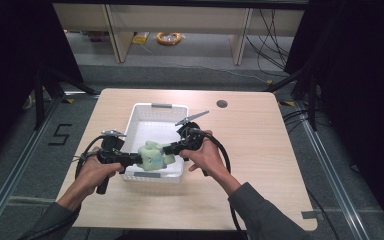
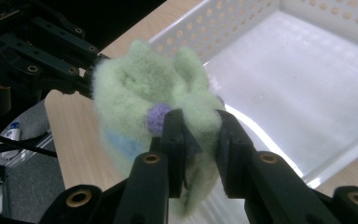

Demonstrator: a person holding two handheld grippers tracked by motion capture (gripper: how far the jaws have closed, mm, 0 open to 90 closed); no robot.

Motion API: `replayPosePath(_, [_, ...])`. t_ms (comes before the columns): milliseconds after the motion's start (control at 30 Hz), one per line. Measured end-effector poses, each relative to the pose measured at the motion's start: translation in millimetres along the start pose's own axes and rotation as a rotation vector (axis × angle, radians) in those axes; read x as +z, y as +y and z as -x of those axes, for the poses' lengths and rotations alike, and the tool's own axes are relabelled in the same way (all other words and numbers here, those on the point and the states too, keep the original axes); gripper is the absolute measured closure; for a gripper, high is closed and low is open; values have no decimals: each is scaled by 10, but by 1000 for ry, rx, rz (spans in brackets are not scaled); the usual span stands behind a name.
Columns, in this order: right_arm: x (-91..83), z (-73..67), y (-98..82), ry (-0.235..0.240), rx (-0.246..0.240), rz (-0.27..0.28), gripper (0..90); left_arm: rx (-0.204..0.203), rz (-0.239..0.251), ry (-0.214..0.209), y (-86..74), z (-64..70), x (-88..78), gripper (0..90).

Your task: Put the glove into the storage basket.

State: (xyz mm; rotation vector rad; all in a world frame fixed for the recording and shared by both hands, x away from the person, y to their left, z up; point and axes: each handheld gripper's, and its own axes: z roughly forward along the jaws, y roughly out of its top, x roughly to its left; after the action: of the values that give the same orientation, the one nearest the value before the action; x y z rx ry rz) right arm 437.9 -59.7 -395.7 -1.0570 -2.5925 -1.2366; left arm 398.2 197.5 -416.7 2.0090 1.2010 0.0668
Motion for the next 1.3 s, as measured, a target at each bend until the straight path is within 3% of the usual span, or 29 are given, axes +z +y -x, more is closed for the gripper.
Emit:
replayPosePath(100, [47,20,27,-10,-10,-8,755,-7,-16,-6,7,-44,22,773])
replayPosePath(300, [191,73,52,-12,24,-30,755,-35,-44,11,23,-173,102,772])
replayPosePath(367, [240,102,54,-21,7,-36,755,-32,-72,14,28,-204,161,771])
replayPosePath(533, [318,135,27,-45,43,-65,755,-52,-81,17,29,-225,255,771])
replayPosePath(567, [343,148,14,-55,69,-84,754,-55,-90,25,23,-217,278,771])
replayPosePath(633, [386,183,1,-54,47,-75,754,-50,-94,30,23,-220,301,770])
replayPosePath(800, [477,221,-26,-77,81,-112,753,-30,-138,49,39,-247,382,769])
replayPosePath(867, [512,236,-32,-76,70,-118,751,-23,-148,60,45,-251,412,768])
replayPosePath(1100, [576,224,-44,-101,52,-152,746,-27,-165,62,36,-267,444,763])
replayPosePath(1167, [587,210,-47,-106,62,-170,744,-7,-192,67,26,-274,455,760])
replayPosePath(1300, [605,202,-48,-112,42,-167,740,-18,-191,62,15,-280,476,755])
